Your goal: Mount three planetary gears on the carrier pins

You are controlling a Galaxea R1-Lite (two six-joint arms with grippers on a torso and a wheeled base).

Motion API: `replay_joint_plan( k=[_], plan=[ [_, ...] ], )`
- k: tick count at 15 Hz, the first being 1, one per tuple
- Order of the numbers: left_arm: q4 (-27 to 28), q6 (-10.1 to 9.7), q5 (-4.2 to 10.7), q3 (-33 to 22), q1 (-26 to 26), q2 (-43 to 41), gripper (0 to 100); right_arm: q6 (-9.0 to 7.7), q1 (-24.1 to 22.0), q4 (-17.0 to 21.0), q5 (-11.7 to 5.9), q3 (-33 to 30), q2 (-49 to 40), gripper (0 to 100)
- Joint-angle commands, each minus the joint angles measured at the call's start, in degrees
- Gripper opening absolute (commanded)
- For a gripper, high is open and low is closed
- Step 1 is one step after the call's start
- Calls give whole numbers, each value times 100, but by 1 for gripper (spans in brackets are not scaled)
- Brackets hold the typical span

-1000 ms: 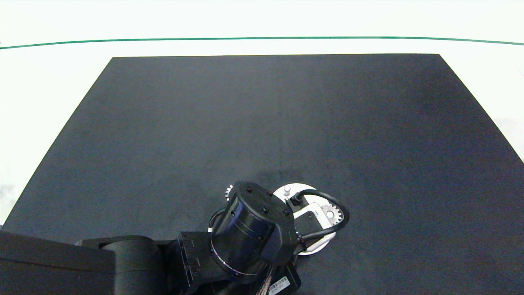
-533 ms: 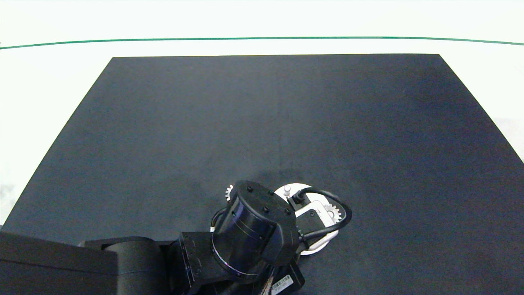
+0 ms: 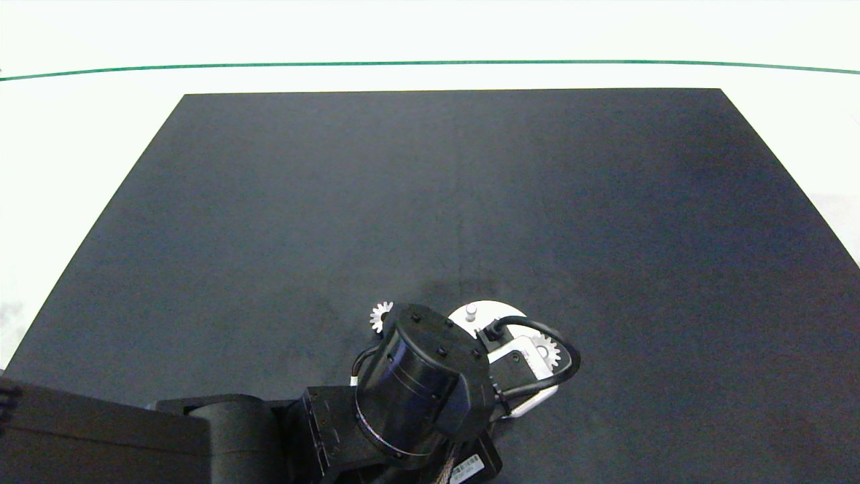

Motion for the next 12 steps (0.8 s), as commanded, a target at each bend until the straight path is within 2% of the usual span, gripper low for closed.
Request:
replay_joint_plan(
  k=[1,7,10,11,12],
  plan=[
    [-29,25,16,64,28,-4,13,-10,10,17,-10,-1,19,100],
    [-29,25,16,116,72,-22,13,-10,2,8,-10,8,37,100],
    [-11,95,7,107,72,-66,13,-10,10,-9,-10,-10,72,100],
    [-11,139,7,107,72,-75,100,-10,2,-9,-10,-19,81,100],
    [-38,95,16,90,63,-57,100,-10,-7,-9,-10,-19,72,100]
  ],
)
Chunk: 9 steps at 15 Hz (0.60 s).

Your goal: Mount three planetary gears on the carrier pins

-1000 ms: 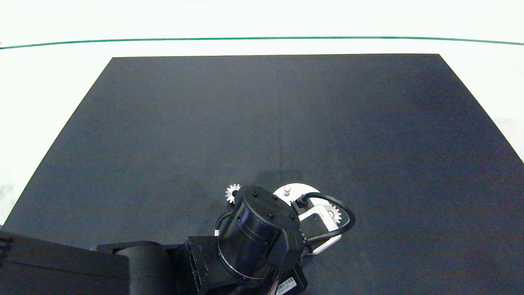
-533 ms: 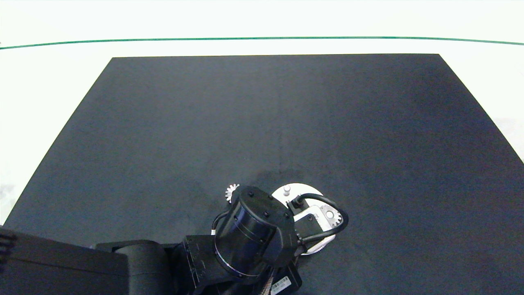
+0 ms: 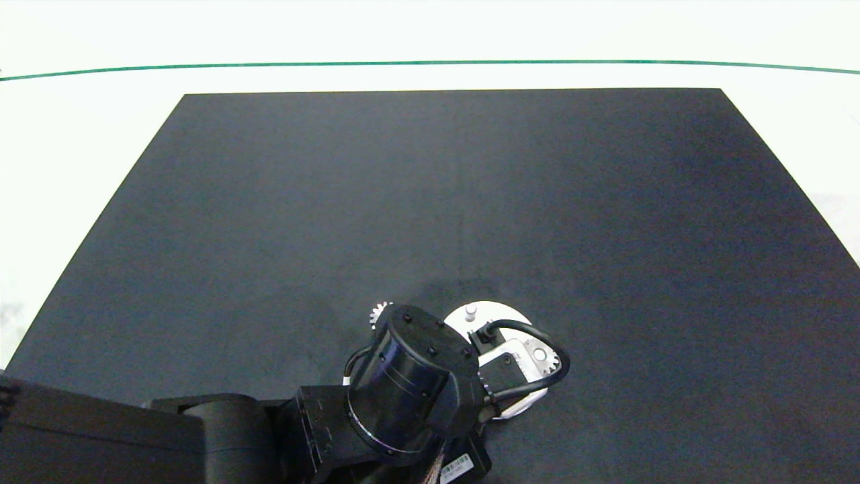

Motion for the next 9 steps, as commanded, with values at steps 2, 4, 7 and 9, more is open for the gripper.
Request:
replay_joint_plan(
  k=[2,4,7,9],
  plan=[
    [-43,-51,16,-39,0,-4,100,-11,-10,32,-15,4,-6,100],
    [-43,-51,16,-56,0,-4,100,-11,-10,41,-15,4,-23,100],
    [-113,-33,7,-47,9,-31,100,-11,-10,41,-15,-5,-23,100],
    [107,20,7,-127,114,-523,100,-11,-10,59,-15,4,-50,100]
  ],
)
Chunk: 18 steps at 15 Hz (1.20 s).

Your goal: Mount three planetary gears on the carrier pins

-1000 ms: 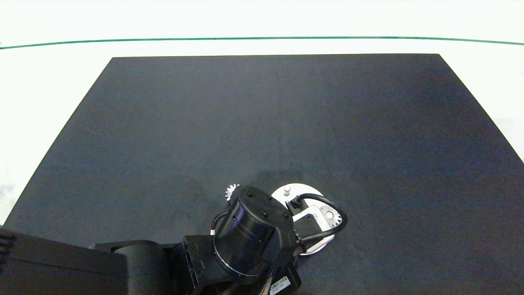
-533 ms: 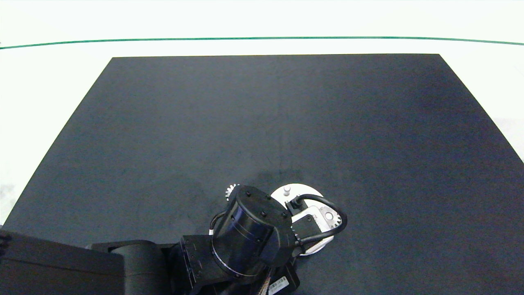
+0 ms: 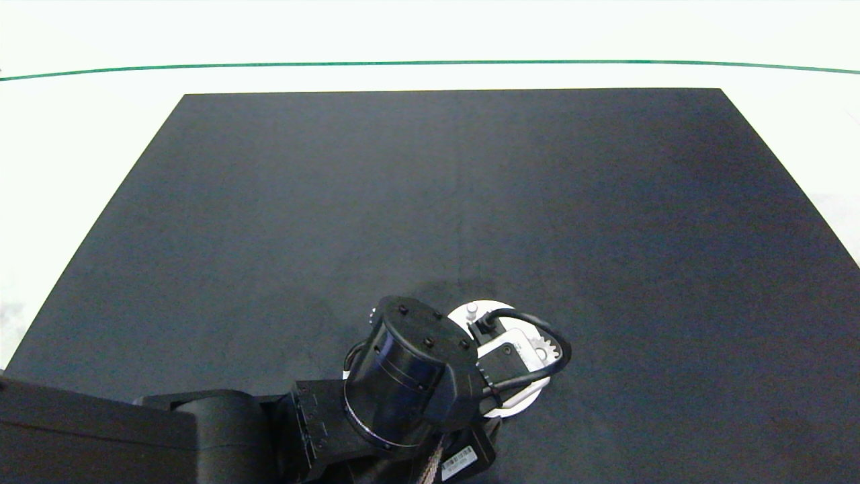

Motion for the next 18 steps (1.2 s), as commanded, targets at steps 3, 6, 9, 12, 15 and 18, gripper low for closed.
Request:
replay_joint_plan(
  k=[3,6,9,12,15,18],
  plan=[
    [1559,142,9,-619,609,-1237,100,-11,10,32,-15,32,-23,100],
    [1972,159,-369,-795,1312,-1571,100,-11,1,14,-15,32,4,100],
    [1946,133,-773,-690,1506,-1536,100,-55,-7,23,-15,24,-23,100],
    [1752,107,-790,-619,1506,-1123,100,-72,-7,32,-15,15,-23,100],
    [1190,115,-790,-470,1585,-674,100,-72,-7,32,-15,6,-32,100],
    [786,107,-790,-338,1594,-376,100,-81,-7,32,-15,6,-40,100]
  ],
)
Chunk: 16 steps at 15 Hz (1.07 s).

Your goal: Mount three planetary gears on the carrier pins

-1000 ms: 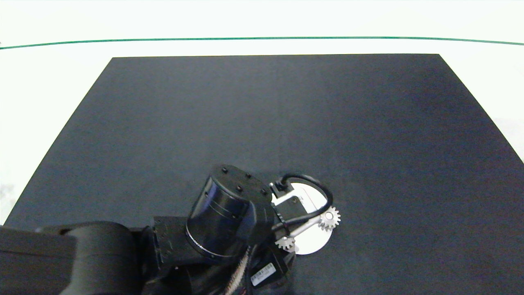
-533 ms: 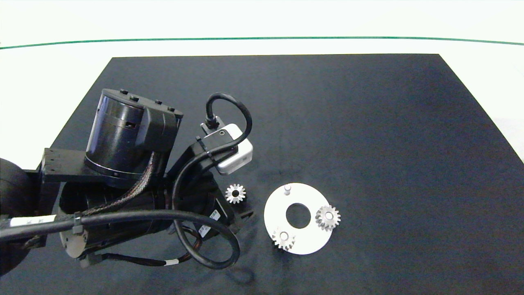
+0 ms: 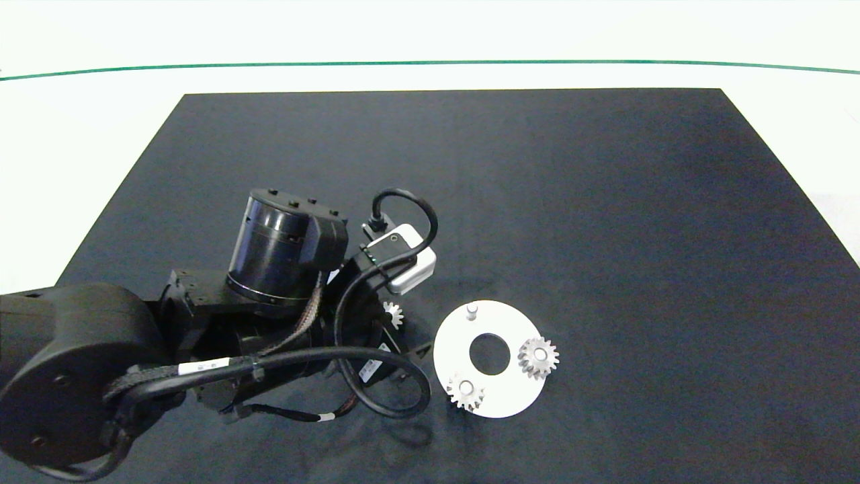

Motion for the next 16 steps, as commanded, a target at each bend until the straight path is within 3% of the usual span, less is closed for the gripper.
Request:
replay_joint_plan(
  k=[1,6,9,12,16],
  plan=[
    [-161,10,3,125,15,399,100,-18,4,23,-16,-10,-5,100],
    [-161,72,-147,151,217,407,100,-44,-5,23,-16,-45,-31,100],
    [-170,72,-322,257,384,416,100,-62,-5,23,-16,-54,-66,100],
    [-170,63,-349,222,384,407,100,-71,-5,23,-16,-54,-66,100],
    [-170,54,-401,248,402,407,91,-71,-5,23,-16,-54,-75,100]
  ],
)
